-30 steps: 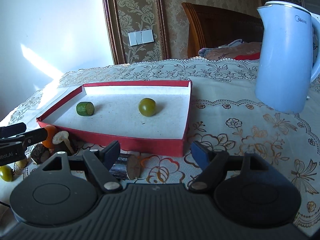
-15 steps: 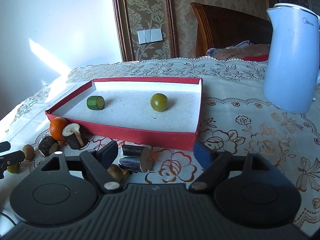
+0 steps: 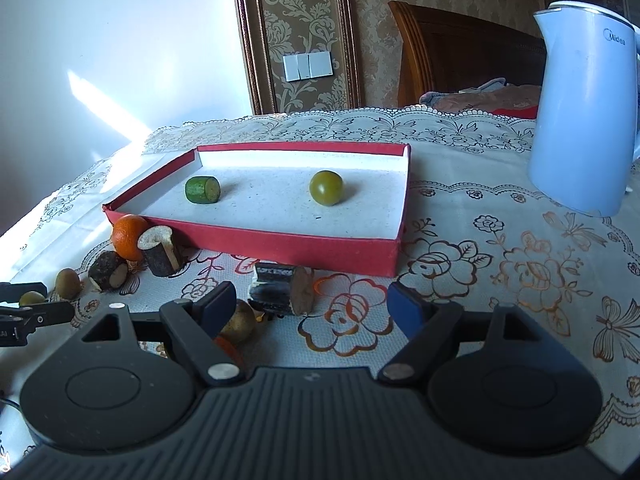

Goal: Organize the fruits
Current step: 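Grasp the orange mandarin with the right tool while the left grasps the large green fruit, then carry the mandarin and the large green fruit into the red tray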

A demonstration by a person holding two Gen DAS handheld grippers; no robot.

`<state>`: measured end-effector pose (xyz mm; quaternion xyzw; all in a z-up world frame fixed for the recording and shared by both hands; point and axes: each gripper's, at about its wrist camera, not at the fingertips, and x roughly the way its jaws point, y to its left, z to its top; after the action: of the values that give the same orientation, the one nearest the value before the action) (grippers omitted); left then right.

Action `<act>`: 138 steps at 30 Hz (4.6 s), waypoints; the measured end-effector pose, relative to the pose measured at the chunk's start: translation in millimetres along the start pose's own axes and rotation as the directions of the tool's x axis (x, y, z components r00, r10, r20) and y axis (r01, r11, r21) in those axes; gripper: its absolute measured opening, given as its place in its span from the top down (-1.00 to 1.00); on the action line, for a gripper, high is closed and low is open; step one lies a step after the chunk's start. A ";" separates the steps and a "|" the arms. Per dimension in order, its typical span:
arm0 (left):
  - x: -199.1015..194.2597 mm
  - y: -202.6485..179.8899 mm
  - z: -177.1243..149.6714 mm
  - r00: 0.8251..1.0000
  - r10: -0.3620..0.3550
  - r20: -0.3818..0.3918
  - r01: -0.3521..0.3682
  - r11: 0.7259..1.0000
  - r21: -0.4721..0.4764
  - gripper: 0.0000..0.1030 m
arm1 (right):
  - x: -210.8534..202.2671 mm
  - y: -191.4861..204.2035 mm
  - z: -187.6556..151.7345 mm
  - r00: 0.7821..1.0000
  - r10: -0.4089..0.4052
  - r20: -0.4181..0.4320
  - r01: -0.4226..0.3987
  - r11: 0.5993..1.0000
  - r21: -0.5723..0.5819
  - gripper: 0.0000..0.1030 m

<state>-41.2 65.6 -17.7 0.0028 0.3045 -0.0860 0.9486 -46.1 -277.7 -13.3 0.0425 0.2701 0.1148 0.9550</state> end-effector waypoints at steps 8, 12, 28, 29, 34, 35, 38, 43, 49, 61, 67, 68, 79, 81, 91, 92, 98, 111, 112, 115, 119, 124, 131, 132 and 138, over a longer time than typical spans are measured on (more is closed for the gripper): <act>1.1 -5.3 -0.5 1.000 0.013 -0.008 -0.013 0.999 0.039 -0.44 | -14.7 24.0 -16.3 0.998 0.062 -0.028 -0.064 0.995 -0.079 -0.58; 0.9 -5.2 -0.6 1.000 0.014 -0.008 -0.014 0.999 0.040 -0.44 | -13.2 35.7 -16.1 0.997 0.071 -0.040 -0.075 0.991 -0.110 -0.56; 0.4 -6.1 -0.8 1.000 0.011 -0.006 -0.011 0.999 0.045 -0.44 | 3.0 51.1 -23.6 0.991 0.080 -0.110 -0.095 0.985 -0.142 -0.12; 0.1 -6.1 -0.8 1.000 0.009 -0.005 -0.008 0.999 0.045 -0.44 | 3.1 51.7 -23.9 0.991 0.077 -0.109 -0.093 0.985 -0.146 -0.12; -0.3 -8.5 -1.4 1.000 -0.004 -0.002 0.004 0.998 0.063 -0.44 | 3.5 51.7 -24.5 0.992 0.073 -0.107 -0.088 0.985 -0.148 -0.08; -0.6 -9.6 -1.9 1.000 -0.004 0.001 0.004 0.998 0.069 -0.44 | 3.4 51.9 -24.6 0.992 0.069 -0.105 -0.084 0.985 -0.149 -0.05; -1.1 -11.7 -2.9 1.000 0.000 0.005 0.000 0.997 0.082 -0.44 | 3.7 52.7 -24.6 0.993 0.063 -0.104 -0.079 0.985 -0.154 0.03; -3.2 -13.8 -4.1 1.000 0.024 0.016 -0.025 0.996 0.087 -0.25 | 2.4 52.9 -25.6 0.993 0.061 -0.099 -0.076 0.984 -0.159 0.17; -8.2 -18.8 -8.5 0.998 0.066 0.003 -0.066 0.990 0.128 0.08 | 1.5 54.4 -26.6 0.994 0.056 -0.094 -0.072 0.983 -0.172 0.20; -11.8 -15.9 -11.0 0.996 0.089 0.011 -0.090 0.992 0.089 0.38 | -1.7 48.8 -25.3 0.996 0.055 -0.075 -0.065 0.987 -0.144 0.21; -15.7 -18.2 -8.6 0.998 0.059 0.001 -0.059 0.996 0.064 0.38 | -9.2 47.4 -24.6 0.999 0.046 -0.030 -0.049 0.989 -0.139 0.21; -16.9 -20.2 -7.4 0.999 0.054 0.004 -0.054 0.997 0.063 0.38 | -11.4 47.8 -24.3 0.999 0.042 -0.017 -0.044 0.989 -0.141 0.21; -17.5 -53.9 32.5 0.998 -0.014 0.055 0.008 0.995 0.100 0.38 | -27.7 47.5 2.5 0.993 -0.029 0.115 0.048 0.985 -0.168 0.21; -9.8 -61.2 42.4 0.998 -0.021 0.057 0.015 0.994 0.105 0.38 | -23.8 46.6 7.9 0.993 -0.032 0.116 0.051 0.985 -0.167 0.21; 28.1 -81.2 86.8 0.996 -0.027 0.083 0.020 0.997 0.081 0.38 | 21.5 40.4 40.5 0.993 -0.085 0.084 0.098 0.983 -0.153 0.21; 32.3 -82.0 90.5 0.996 -0.025 0.085 0.018 0.997 0.078 0.38 | 26.6 39.2 44.2 0.993 -0.091 0.080 0.102 0.984 -0.149 0.21; 66.8 -84.3 105.3 0.997 0.020 0.079 -0.025 0.998 0.062 0.38 | 65.2 30.5 61.0 0.992 -0.119 0.034 0.122 0.988 -0.093 0.21; 112.8 -67.5 107.1 0.996 0.094 0.004 -0.094 0.996 -0.004 0.38 | 101.0 22.9 65.4 0.990 -0.141 -0.019 0.140 0.988 -0.069 0.21; 114.5 -67.6 107.3 0.995 0.097 -0.001 -0.097 0.995 -0.003 0.38 | 103.6 22.9 66.0 0.989 -0.146 -0.022 0.144 0.987 -0.072 0.21; 121.3 -68.7 108.0 0.993 0.118 -0.014 -0.118 0.993 0.008 0.38 | 112.8 22.7 66.9 0.987 -0.153 -0.045 0.149 0.986 -0.072 0.21; 130.9 -70.8 110.1 0.990 0.137 -0.029 -0.136 0.990 0.022 0.38 | 122.9 21.2 67.3 0.984 -0.168 -0.060 0.163 0.984 -0.076 0.21; 137.7 -72.8 112.0 0.989 0.145 -0.037 -0.144 0.989 0.033 0.38 | 129.8 21.4 70.1 0.983 -0.174 -0.060 0.169 0.982 -0.080 0.21; 146.8 -75.4 114.1 0.988 0.149 -0.051 -0.146 0.988 0.043 0.38 | 138.7 22.1 72.0 0.981 -0.182 -0.067 0.176 0.981 -0.085 0.21; 147.7 -75.6 114.4 0.987 0.150 -0.050 -0.148 0.988 0.042 0.38 | 139.6 21.8 72.5 0.981 -0.183 -0.067 0.177 0.981 -0.084 0.21; 156.4 -75.3 118.6 0.987 0.149 -0.066 -0.147 0.989 0.030 0.38 | 147.4 17.1 79.1 0.979 -0.187 -0.076 0.183 0.981 -0.063 0.21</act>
<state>139.9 -40.7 -8.0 0.0402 0.3346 -0.0191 0.9413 114.1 -226.9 -18.2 -0.0140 0.3081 0.0345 0.9506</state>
